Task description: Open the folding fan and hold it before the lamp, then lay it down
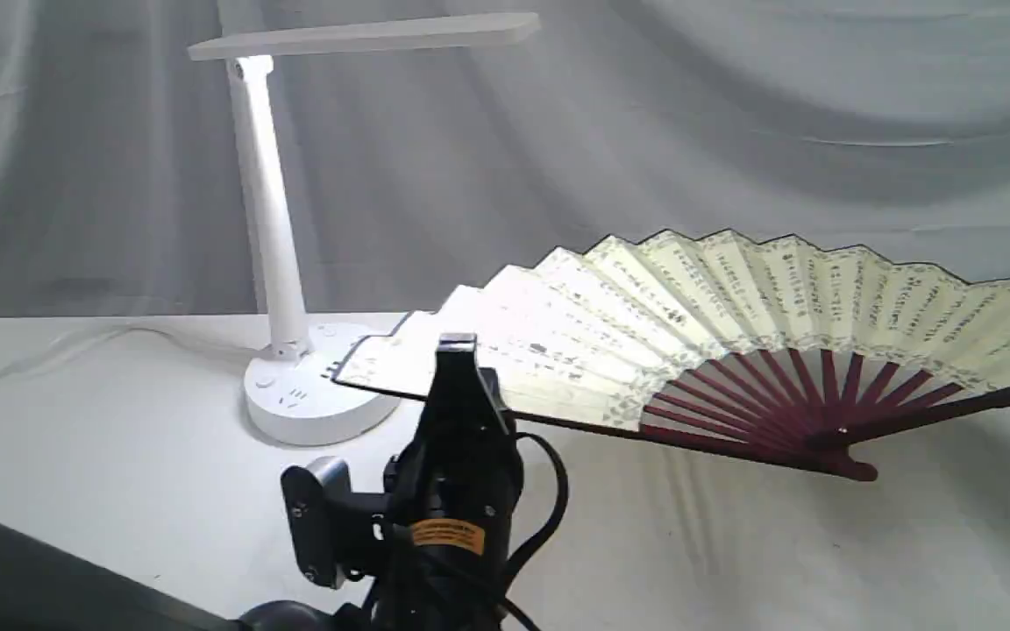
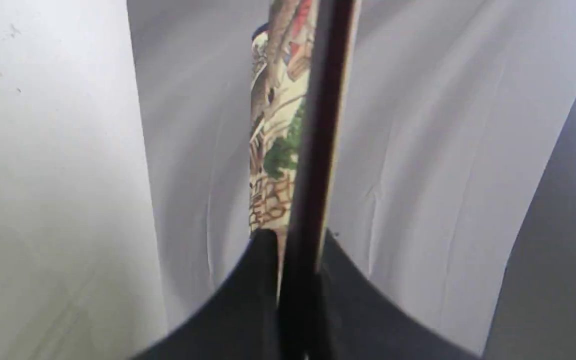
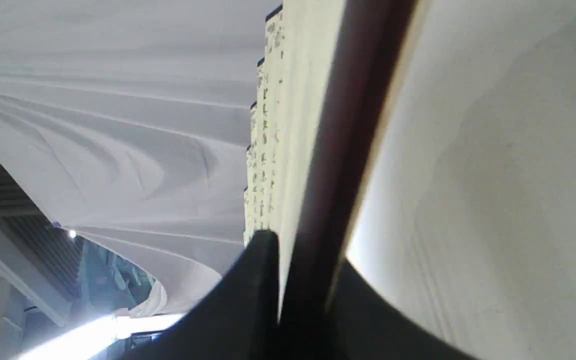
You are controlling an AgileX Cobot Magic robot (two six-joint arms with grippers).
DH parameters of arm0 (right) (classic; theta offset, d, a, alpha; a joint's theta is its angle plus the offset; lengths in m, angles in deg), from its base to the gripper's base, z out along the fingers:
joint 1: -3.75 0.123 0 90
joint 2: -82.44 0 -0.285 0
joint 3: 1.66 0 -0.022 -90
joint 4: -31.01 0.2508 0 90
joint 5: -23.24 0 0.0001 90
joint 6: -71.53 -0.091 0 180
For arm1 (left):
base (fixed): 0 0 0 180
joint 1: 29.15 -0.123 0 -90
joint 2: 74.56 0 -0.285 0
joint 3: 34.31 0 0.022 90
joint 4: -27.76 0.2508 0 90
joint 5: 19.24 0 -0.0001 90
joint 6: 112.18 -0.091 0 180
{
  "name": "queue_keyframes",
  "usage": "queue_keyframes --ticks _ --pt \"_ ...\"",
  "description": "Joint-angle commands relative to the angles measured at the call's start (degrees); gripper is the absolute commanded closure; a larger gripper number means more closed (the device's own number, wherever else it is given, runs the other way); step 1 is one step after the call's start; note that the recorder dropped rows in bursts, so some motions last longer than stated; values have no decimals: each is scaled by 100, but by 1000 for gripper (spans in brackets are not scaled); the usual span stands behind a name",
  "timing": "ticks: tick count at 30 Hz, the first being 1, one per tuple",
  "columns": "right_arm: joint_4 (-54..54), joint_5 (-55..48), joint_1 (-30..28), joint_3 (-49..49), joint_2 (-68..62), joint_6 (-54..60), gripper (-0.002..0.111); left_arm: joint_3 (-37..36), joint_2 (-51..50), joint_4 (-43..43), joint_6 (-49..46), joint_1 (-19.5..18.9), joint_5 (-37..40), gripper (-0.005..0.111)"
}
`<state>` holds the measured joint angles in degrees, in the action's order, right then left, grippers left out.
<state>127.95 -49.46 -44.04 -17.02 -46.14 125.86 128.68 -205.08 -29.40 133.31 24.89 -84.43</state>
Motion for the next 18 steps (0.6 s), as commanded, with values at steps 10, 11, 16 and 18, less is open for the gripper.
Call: queue_keyframes --ticks 10,11,16,18 --pt "301 274 1000 -10 50 281 108 -1018 907 -97 236 -486 -477 107" --pt "301 274 1077 -10 50 281 108 -1078 951 -102 236 -514 -477 107" --pt "301 274 1466 -10 60 281 108 -1609 1374 -309 323 -544 -477 107" --pt "301 274 1610 -10 101 281 108 -1815 1525 -309 323 -544 -477 107"
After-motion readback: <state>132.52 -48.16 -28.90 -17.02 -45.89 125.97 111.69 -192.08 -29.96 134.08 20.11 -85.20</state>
